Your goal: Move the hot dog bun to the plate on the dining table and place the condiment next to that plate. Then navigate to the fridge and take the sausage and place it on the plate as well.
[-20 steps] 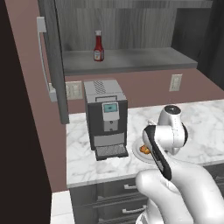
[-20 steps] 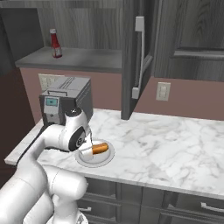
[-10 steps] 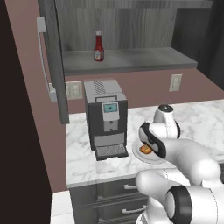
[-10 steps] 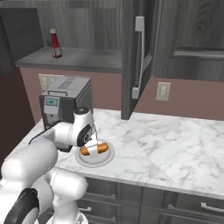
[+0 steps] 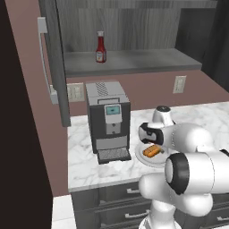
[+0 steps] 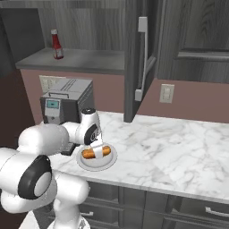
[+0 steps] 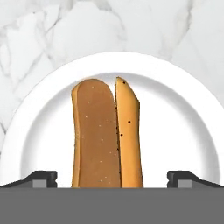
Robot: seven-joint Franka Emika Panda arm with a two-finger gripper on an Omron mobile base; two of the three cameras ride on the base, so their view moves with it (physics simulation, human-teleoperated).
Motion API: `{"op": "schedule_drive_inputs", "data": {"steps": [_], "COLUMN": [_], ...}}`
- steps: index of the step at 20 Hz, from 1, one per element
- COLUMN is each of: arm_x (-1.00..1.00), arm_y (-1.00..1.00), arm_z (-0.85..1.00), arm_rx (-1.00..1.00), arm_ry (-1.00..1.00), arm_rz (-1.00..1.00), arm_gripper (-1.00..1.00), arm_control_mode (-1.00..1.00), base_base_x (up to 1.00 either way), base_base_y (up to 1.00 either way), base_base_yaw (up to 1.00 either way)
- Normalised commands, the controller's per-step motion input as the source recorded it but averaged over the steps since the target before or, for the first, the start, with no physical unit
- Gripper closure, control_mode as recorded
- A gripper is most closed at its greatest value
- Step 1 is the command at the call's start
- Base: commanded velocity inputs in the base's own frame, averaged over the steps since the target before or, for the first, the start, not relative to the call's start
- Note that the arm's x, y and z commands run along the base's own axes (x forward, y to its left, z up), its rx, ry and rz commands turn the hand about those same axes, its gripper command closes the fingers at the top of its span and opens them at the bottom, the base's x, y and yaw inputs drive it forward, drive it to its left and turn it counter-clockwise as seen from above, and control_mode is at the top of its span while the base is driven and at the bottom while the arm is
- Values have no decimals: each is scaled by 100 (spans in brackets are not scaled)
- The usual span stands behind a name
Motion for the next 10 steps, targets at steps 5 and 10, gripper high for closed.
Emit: {"op": "schedule_drive_inputs", "data": {"steps": [5,10], "arm_x": [0,0], "arm_y": [0,0], "arm_z": [-32,-32], "arm_rx": [0,0], "arm_ry": [0,0], "arm_rz": [0,0], "arm_gripper": [-100,-100], "arm_control_mode": [-100,-100], "base_base_x": [0,0], "base_base_y": [0,0], "base_base_yaw": [0,0]}}
